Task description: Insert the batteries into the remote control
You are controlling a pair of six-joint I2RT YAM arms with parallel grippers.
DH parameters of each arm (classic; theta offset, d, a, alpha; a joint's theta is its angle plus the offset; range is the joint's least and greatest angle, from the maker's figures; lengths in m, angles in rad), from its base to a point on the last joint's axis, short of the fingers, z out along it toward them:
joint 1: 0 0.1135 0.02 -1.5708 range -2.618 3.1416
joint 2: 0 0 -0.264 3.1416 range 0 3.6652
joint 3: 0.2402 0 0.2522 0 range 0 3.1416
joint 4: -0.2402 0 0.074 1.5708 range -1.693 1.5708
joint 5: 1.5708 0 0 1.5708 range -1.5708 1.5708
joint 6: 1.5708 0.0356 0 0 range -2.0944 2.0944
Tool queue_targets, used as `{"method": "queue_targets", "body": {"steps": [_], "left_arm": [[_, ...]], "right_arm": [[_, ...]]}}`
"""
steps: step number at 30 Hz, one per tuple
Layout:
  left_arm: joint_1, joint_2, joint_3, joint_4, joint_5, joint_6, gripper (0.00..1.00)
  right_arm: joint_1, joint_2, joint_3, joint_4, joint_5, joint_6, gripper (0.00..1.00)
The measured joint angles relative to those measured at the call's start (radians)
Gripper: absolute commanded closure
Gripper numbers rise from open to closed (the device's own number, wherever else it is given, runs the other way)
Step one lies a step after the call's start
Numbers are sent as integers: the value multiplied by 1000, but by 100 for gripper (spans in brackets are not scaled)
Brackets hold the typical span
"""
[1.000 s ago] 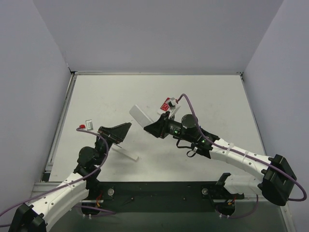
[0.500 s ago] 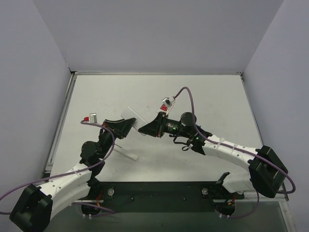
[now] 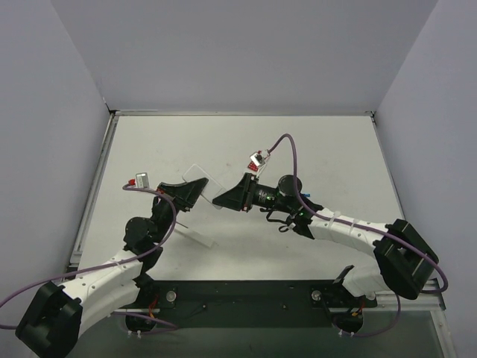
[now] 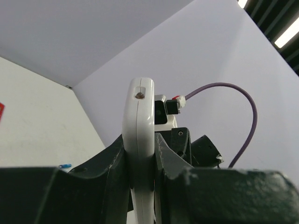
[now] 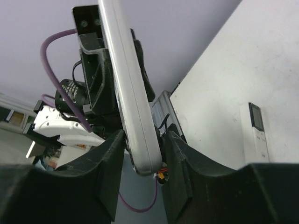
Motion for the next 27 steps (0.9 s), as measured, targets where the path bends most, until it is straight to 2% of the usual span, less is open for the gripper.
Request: {"method": "queue_targets", "body": {"steps": [2, 6, 10, 18, 27], "left_arm": [[0, 1, -6, -18, -21, 25, 100], [-4, 19, -27, -34, -60, 44, 100], [-14, 42, -33, -42, -87, 47, 100], [-23, 111, -42, 14, -126, 14, 100], [-42, 191, -55, 77, -120, -14, 100]], "right_arm": [[-6, 1, -19, -18, 27, 11, 58], [-11, 2, -50, -47, 81, 25, 59], [-11, 8, -53, -52, 107, 35, 64], [-19, 44, -59, -19, 106, 79, 85], [-45, 44, -144, 67, 96, 115, 86]]}}
